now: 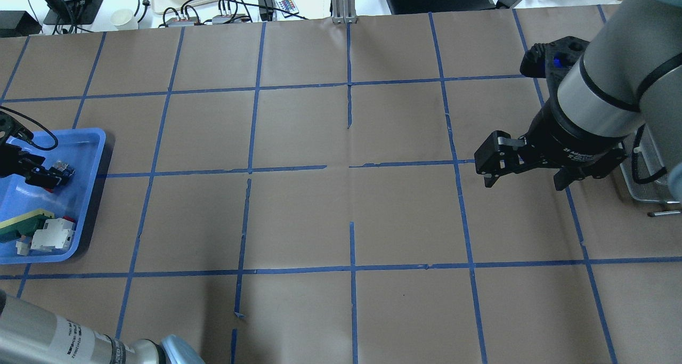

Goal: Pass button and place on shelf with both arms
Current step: 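Grasp the red-capped button with the left gripper while the right gripper rises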

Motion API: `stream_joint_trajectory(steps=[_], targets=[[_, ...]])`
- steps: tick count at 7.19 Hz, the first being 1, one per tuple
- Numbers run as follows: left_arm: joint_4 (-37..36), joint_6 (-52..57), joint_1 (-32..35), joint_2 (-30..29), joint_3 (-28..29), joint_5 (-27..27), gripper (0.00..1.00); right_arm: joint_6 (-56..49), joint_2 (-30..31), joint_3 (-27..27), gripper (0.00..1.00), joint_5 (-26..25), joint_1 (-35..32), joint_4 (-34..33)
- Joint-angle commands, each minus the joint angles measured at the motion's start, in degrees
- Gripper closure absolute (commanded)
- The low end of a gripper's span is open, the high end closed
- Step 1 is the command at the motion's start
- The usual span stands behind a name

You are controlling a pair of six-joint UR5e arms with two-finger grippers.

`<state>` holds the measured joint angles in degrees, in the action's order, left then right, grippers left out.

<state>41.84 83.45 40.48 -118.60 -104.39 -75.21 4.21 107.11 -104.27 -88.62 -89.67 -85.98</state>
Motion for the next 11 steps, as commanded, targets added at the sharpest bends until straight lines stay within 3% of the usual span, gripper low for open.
stream_joint_trajectory(steps=[1,3,4,6,7,10,11], targets=[[0.2,-2.1,-1.4,0.3,-0.7,-0.5,0.02,-0.7,-0.1,0.0,0.00,1.1,0.0,0.1],[3.2,-4.6,-1.4,0.8,-0.8,-0.7,0.07,1.2,-0.5,0.6,0.00,1.1,0.5,-0.7],[3.3,-4.6,-1.4,0.8,-0.7,-0.7,0.24,7.1,-0.8,0.8,0.00,1.3,1.6,-1.2],[3.5,-4.5,-1.4,0.8,-0.8,-0.8,0.71,15.7,-4.8,1.5,0.00,11.8,2.7,-2.3],[4.1,-4.5,-1.4,1.1,-0.7,-0.7,0.80,16.2,-7.2,3.4,0.00,13.1,3.2,-2.4],[10.3,-4.7,0.1,7.5,0.0,-1.3,0.88,27.9,-10.0,5.5,0.00,24.8,5.4,0.6],[16.7,-5.3,4.0,12.7,-0.5,-1.2,0.88,28.6,-10.1,5.5,0.00,31.7,8.3,3.3]])
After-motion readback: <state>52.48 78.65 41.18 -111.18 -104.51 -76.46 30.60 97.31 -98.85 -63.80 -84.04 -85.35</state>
